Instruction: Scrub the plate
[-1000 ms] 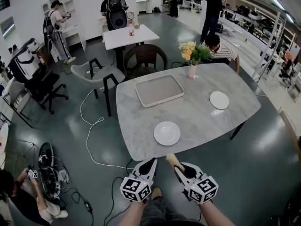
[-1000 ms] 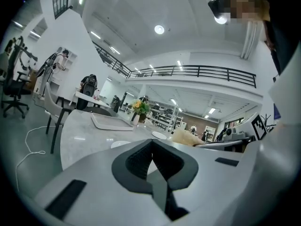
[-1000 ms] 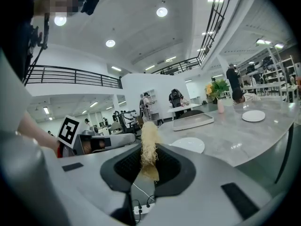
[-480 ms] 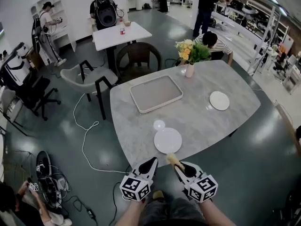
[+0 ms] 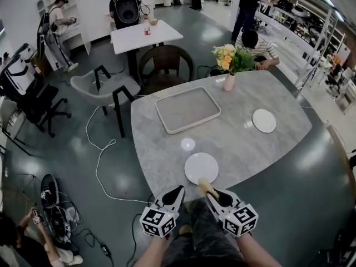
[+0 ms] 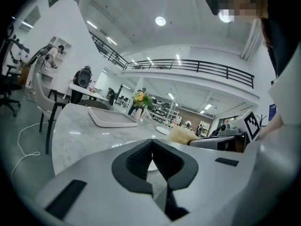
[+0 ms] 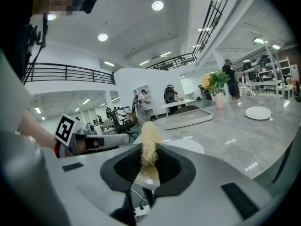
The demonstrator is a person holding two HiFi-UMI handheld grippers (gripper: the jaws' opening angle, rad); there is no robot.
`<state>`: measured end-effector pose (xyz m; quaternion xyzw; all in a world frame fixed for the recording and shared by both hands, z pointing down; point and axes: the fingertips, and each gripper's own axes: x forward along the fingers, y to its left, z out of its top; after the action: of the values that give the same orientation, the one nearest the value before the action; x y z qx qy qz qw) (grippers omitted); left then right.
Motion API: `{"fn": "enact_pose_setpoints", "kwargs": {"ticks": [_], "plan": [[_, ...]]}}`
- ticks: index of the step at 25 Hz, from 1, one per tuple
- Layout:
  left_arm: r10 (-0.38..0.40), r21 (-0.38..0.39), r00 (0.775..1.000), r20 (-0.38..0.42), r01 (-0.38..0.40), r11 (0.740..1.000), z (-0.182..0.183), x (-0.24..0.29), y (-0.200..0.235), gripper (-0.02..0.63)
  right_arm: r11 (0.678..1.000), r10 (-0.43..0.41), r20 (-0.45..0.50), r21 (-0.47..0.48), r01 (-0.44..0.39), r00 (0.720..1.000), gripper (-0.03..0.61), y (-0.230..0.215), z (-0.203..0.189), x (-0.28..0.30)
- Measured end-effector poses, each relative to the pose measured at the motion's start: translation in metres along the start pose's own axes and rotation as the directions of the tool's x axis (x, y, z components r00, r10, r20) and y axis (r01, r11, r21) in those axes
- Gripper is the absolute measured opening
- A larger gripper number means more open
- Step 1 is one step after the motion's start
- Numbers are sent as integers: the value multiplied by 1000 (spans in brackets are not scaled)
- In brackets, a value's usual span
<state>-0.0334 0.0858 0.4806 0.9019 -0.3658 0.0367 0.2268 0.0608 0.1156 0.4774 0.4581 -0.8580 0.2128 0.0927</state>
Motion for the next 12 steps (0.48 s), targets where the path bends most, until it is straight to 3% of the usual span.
{"fn": "enact_pose_setpoints", "kwargs": {"ticks": [12], "plan": [[5,-26,999,-43,-6,1000,2,26,29,12,998,59,-60,-30,-61,996,74,-21,11,50]]}}
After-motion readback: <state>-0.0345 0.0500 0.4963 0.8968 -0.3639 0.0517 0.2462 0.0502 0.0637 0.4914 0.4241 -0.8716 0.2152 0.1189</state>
